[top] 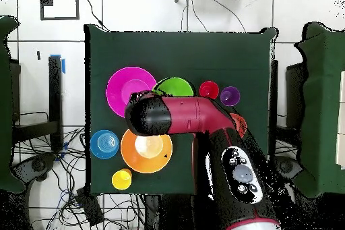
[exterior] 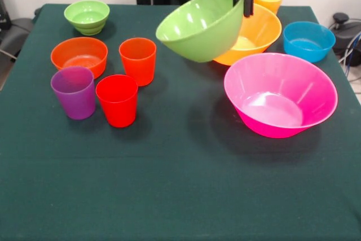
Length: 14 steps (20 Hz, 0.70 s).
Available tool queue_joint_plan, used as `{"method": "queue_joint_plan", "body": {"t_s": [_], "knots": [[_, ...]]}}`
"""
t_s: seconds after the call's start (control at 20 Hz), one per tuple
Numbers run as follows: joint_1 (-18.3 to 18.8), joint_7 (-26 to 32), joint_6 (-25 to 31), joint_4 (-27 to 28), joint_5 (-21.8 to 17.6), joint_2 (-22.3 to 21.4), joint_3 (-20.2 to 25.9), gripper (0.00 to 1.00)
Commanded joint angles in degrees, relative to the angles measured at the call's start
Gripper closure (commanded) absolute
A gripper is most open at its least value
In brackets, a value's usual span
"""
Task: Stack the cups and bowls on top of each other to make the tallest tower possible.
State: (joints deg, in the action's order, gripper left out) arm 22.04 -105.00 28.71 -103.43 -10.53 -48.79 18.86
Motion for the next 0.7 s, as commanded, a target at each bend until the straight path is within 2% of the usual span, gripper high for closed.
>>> {"method": "queue_joint_plan", "body": {"t_s": [0.05, 0.35, 0.7], "knots": [[-0.4, 4.7, 0.5, 4.6, -5.0, 6.2, 4.2, 1.0], [1.0, 6.5, 1.8, 6.7, -5.8, 7.6, 5.6, 1.0], [2.6, 6.6, 2.0, 6.5, -6.7, 8.0, 7.0, 1.0]]}}
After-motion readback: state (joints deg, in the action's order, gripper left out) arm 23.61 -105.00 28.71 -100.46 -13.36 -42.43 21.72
